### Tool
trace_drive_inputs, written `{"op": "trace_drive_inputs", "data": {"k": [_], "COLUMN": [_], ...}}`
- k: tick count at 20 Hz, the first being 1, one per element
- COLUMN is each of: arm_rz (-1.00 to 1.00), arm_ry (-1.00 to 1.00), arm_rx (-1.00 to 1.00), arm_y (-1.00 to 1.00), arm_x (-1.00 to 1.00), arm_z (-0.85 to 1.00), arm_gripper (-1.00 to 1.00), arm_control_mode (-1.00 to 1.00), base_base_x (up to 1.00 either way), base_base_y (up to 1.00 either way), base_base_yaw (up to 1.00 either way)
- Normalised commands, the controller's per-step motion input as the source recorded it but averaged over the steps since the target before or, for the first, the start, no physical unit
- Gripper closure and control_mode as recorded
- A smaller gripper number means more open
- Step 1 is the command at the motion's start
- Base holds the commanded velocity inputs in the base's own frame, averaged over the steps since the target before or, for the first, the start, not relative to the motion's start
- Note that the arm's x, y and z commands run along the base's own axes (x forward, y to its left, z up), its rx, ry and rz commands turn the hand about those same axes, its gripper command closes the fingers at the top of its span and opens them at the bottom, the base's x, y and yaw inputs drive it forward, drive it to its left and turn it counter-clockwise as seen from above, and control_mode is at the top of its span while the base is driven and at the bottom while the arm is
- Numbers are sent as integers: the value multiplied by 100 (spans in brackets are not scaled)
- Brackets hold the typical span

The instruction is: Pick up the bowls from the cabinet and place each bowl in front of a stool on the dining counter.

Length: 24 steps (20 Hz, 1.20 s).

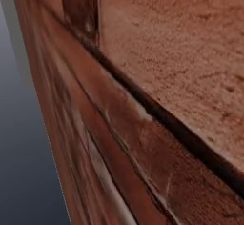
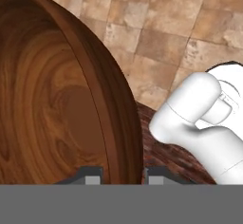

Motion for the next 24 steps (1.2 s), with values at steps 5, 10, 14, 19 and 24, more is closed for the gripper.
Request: {"op": "trace_drive_inputs", "data": {"k": [5,10,14,19,24], "arm_rz": [0,0,0,0,0], "arm_ry": [0,0,0,0,0], "arm_rx": [0,0,0,0,0], "arm_y": [0,0,0,0,0], "arm_x": [0,0,0,0,0], "arm_z": [0,0,0,0,0], "arm_gripper": [100,100,100,100,100], "arm_control_mode": [100,100,100,100,100], "base_base_x": [100,100,100,100,100], "base_base_y": [0,-3,-19,-27,-20], "base_base_yaw": [0,0,0,-2,-18]}}
